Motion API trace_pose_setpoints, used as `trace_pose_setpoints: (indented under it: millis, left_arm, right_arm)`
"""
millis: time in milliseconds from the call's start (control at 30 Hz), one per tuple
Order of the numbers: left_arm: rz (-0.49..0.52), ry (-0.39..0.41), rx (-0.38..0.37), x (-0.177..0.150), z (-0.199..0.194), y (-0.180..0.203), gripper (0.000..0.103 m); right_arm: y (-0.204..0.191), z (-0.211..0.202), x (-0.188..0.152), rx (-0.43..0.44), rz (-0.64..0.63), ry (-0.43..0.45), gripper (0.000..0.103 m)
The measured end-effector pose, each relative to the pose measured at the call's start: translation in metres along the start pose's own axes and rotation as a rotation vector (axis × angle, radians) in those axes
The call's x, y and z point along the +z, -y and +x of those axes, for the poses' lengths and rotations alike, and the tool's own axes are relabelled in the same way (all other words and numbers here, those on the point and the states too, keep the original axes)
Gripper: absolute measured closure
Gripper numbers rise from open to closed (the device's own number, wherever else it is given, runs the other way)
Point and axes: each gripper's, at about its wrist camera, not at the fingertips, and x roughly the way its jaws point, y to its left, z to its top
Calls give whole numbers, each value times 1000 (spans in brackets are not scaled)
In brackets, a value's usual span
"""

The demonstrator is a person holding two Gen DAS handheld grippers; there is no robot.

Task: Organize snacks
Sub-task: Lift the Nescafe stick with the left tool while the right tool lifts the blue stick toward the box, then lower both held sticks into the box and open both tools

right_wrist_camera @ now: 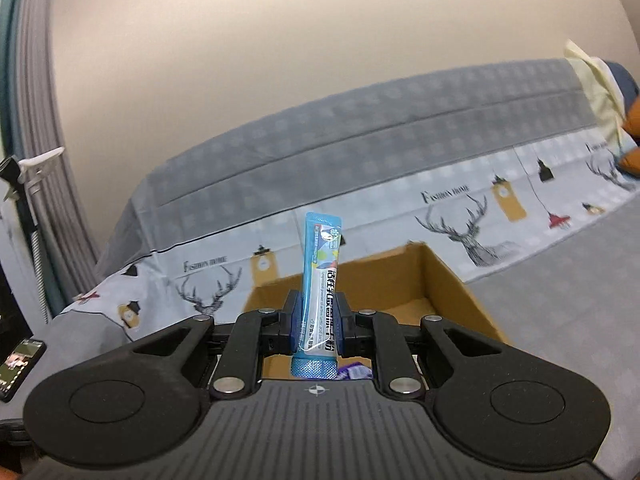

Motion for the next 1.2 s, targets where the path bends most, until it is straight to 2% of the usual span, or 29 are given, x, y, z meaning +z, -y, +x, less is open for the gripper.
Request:
trace_pose_setpoints:
  millis: [300, 633, 900, 1033, 1200]
  left_arm:
    - [12, -11, 17, 2, -1, 0, 80]
    - [29, -44, 20, 13, 4, 14, 80]
    - [98, 1, 16, 36, 6, 30, 80]
    - [85, -34, 38, 38, 23, 25, 80]
    - [115, -51, -9, 34, 34, 48, 80]
  right_arm:
    - [-2, 24, -2, 36, -5, -37, 85]
    - [6, 18, -1, 53, 30, -14, 85]
    - [8, 17, -1, 60, 34, -8, 85]
    - [8, 17, -1, 63, 45, -6, 85]
    - [9, 17, -1, 63, 55, -11, 85]
